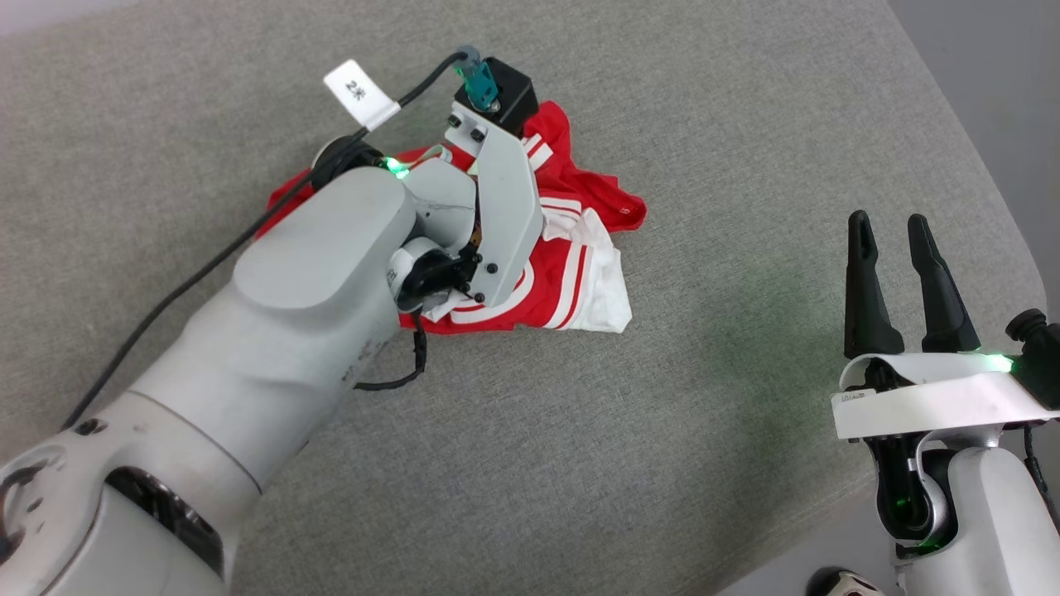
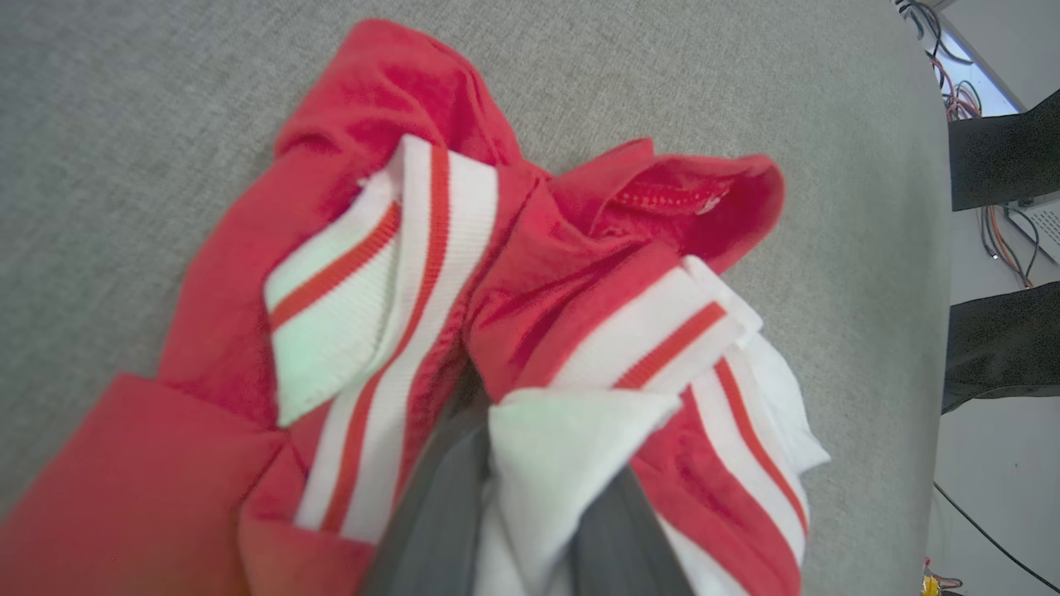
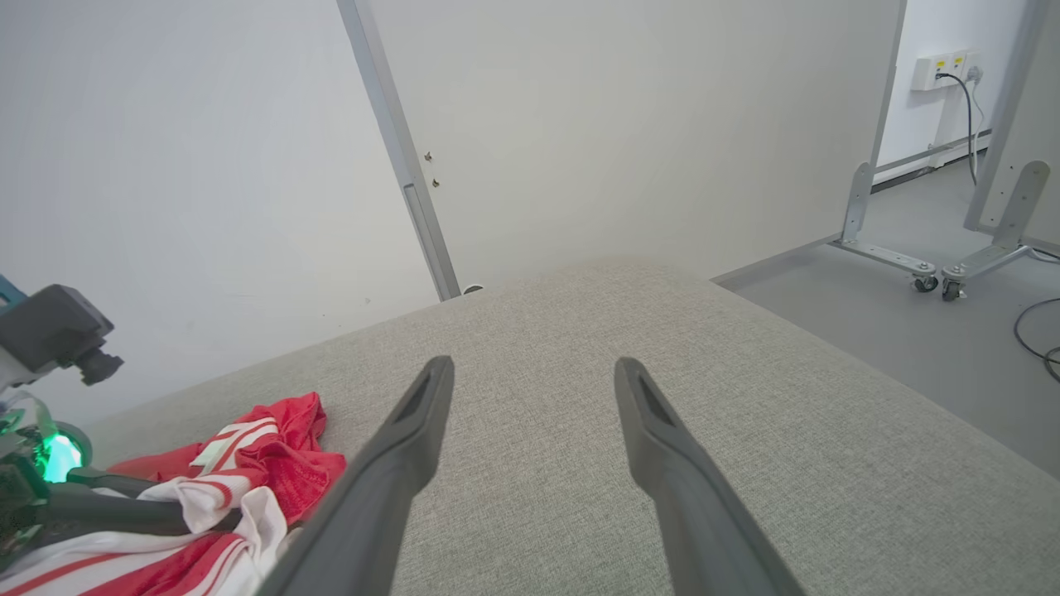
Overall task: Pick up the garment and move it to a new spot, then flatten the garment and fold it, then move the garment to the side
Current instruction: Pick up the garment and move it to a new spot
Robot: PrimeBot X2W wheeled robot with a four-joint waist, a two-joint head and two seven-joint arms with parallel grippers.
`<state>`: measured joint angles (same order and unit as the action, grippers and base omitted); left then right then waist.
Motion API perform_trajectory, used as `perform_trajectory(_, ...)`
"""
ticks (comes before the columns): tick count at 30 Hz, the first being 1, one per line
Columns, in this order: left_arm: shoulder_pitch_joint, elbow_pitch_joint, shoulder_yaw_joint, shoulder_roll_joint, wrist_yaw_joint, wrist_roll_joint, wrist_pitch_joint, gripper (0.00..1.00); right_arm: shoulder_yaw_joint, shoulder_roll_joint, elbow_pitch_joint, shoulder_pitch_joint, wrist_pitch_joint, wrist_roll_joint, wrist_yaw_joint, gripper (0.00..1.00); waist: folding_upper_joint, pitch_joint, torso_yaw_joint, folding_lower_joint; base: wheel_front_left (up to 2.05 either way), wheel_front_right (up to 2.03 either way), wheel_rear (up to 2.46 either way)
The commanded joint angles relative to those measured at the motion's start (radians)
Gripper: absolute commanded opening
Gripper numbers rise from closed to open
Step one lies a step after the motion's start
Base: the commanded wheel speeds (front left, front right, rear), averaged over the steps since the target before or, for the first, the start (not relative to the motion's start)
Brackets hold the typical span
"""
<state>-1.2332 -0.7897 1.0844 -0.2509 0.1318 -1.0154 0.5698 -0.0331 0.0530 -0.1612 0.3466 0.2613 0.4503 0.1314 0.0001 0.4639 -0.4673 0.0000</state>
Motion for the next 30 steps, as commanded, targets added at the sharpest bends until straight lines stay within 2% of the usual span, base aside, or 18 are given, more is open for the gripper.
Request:
perform_trajectory(1, 0.030, -0.022, 0.035, -0.011, -0.003, -0.011, 0.006, 0.18, 0.003, -0.002, -0.002, 0.005, 0.005, 0.001, -0.001, 1.00, -0.0001, 0.003, -0.002, 0.0000, 0.00, 0.00, 0.00)
perform_trajectory(2, 0.029, -0.021, 0.043, -0.012, -0.003, -0.019, 0.001, 0.36, 0.004, -0.002, -0.002, 0.004, 0.005, -0.001, -0.001, 1.00, -0.0001, 0.002, 0.000, 0.0000, 0.00, 0.00, 0.00)
perform_trajectory(3, 0.025, -0.018, 0.049, -0.011, -0.003, -0.027, -0.008, 0.78, 0.005, -0.002, -0.003, 0.004, 0.005, -0.005, -0.001, 1.00, -0.0001, -0.001, 0.004, 0.0000, 0.00, 0.00, 0.00)
perform_trajectory(4, 0.019, -0.016, 0.054, -0.012, -0.003, -0.036, -0.015, 1.00, 0.005, -0.002, -0.003, 0.004, 0.005, -0.009, -0.001, 1.00, -0.0001, -0.004, 0.009, 0.0000, 0.00, 0.00, 0.00)
perform_trajectory(11, -0.011, 0.028, 0.076, -0.001, -0.003, -0.117, -0.091, 1.00, 0.003, -0.002, -0.014, 0.006, 0.005, -0.073, -0.001, 1.00, -0.0001, -0.055, 0.080, 0.0000, 0.00, 0.00, 0.00)
perform_trajectory(14, -0.015, 0.061, 0.077, 0.007, -0.002, -0.156, -0.143, 1.00, 0.003, 0.000, -0.021, 0.004, 0.005, -0.114, -0.001, 1.00, -0.0001, -0.092, 0.129, 0.0000, 0.00, 0.00, 0.00)
perform_trajectory(19, 0.005, 0.123, 0.046, 0.008, -0.002, -0.246, -0.250, 1.00, 0.006, 0.040, -0.034, -0.020, 0.005, -0.150, -0.001, 1.00, -0.0001, -0.163, 0.233, 0.0000, 0.00, 0.00, 0.00)
perform_trajectory(24, 0.069, 0.149, 0.049, -0.034, -0.002, -0.288, -0.356, 1.00, -0.002, 0.082, -0.059, -0.052, 0.005, -0.164, -0.001, 1.00, -0.0001, -0.236, 0.335, 0.0000, 0.00, 0.00, 0.00)
perform_trajectory(30, 0.245, 0.138, 0.051, -0.088, -0.002, -0.338, -0.513, 1.00, 0.000, 0.119, -0.102, -0.106, 0.005, -0.170, -0.001, 1.00, -0.0001, -0.334, 0.438, 0.0000, 0.00, 0.00, 0.00)
